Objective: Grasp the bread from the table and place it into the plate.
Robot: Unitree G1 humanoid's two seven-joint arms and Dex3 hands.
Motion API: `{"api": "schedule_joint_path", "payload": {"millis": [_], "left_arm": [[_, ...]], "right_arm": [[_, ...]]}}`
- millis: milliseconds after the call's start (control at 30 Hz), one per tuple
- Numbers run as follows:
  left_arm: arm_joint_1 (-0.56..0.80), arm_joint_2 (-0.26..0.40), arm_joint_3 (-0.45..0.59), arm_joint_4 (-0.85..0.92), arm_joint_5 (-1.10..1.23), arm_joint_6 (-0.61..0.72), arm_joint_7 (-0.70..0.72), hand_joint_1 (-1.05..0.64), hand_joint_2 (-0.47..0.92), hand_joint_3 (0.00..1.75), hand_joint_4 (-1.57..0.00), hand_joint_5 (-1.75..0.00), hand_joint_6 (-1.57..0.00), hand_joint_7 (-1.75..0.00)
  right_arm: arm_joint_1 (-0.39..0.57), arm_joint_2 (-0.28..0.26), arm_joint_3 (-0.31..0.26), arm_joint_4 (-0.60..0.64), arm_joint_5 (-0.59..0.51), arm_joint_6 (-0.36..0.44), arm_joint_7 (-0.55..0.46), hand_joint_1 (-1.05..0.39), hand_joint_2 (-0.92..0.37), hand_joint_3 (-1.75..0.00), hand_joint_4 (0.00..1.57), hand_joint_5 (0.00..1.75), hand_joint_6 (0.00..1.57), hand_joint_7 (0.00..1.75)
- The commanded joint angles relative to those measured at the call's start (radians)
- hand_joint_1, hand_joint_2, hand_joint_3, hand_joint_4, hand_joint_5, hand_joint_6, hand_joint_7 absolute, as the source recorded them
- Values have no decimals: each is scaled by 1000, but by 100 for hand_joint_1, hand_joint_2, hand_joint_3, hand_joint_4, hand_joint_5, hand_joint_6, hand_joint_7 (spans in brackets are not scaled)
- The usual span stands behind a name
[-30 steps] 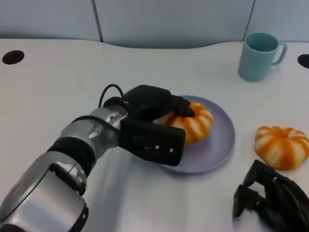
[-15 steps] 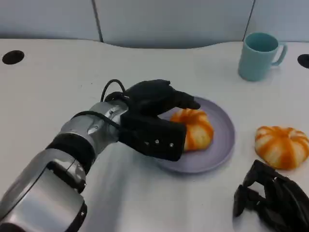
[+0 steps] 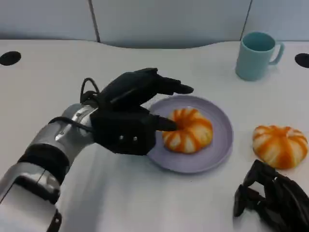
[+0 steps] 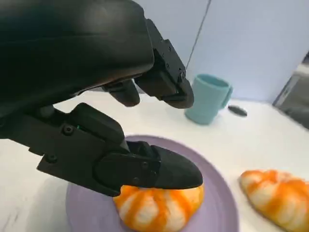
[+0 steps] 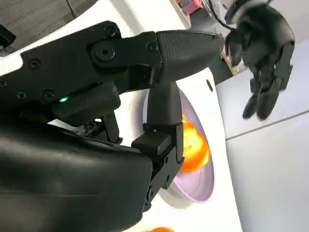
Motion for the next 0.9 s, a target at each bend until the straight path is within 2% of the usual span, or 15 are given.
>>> {"api": "schedule_joint_path", "payload": {"millis": [33, 167, 233, 333, 367, 400, 467, 500, 567, 633, 667, 767, 900], "left_arm": [[122, 20, 129, -39, -215, -92, -136, -73, 92, 31, -28, -98, -66, -8], [229, 36, 211, -87, -362, -123, -256, -65, 92, 30, -33, -101, -68, -9], [284, 37, 245, -118, -432, -106, -321, -64, 92, 29, -42, -89, -68, -10], [357, 16, 290, -177, -531, -76, -398, -63, 92, 28, -49, -83, -70, -11], [397, 3, 309, -210, -575, -64, -420, -63, 92, 28, -55, -88, -75, -13], [427, -6, 323, -239, -606, -52, -438, -64, 92, 30, -54, -110, -78, -20], [484, -17, 341, -304, -636, -18, -442, -64, 92, 30, -52, -124, -80, -25], [512, -21, 348, -339, -642, 3, -436, -62, 92, 31, -50, -147, -73, -60], [600, -36, 362, -451, -661, 87, -405, -63, 92, 31, -49, -167, -59, -115], [685, -63, 376, -568, -707, 188, -390, -64, 92, 29, -53, -173, -56, -134], [716, -74, 382, -614, -726, 226, -388, -63, 92, 30, -59, -174, -52, -152], [758, -87, 391, -695, -739, 297, -383, -61, 92, 30, -63, -175, -49, -164], [880, -109, 410, -794, -749, 326, -368, -60, 92, 40, -69, -175, -47, -174]], "right_arm": [[-2, -15, -5, 0, 2, 7, -7, -58, -92, -35, 68, 175, 50, 167], [-7, -18, -12, 14, 10, 1, 7, -58, -92, -33, 68, 175, 51, 167], [-8, -21, -11, 14, 5, -1, 3, -59, -92, -33, 68, 175, 51, 167], [-7, -19, -12, 14, 5, -5, 0, -59, -92, -34, 68, 175, 51, 166], [-6, -18, -12, 14, 3, -7, -2, -61, -92, -34, 69, 175, 52, 166], [-5, -18, -12, 14, 3, -9, -4, -61, -92, -34, 69, 175, 52, 166], [-4, -16, -12, 12, 3, -5, -8, -61, -92, -34, 69, 175, 52, 165], [-4, -15, -12, 10, 4, 0, -10, -61, -92, -35, 69, 175, 53, 165], [-3, -15, -11, 10, 7, 2, -6, -59, -92, -35, 68, 175, 52, 164], [0, -14, -10, 7, 10, 0, -4, -59, -92, -35, 68, 175, 52, 164], [2, -13, -10, 4, 10, 1, -5, -61, -92, -34, 69, 175, 51, 164], [3, -12, -10, 2, 11, 2, -7, -61, -92, -33, 69, 175, 51, 164], [5, -11, -14, 15, 21, -5, 14, -60, -92, -34, 68, 175, 52, 160]]}}
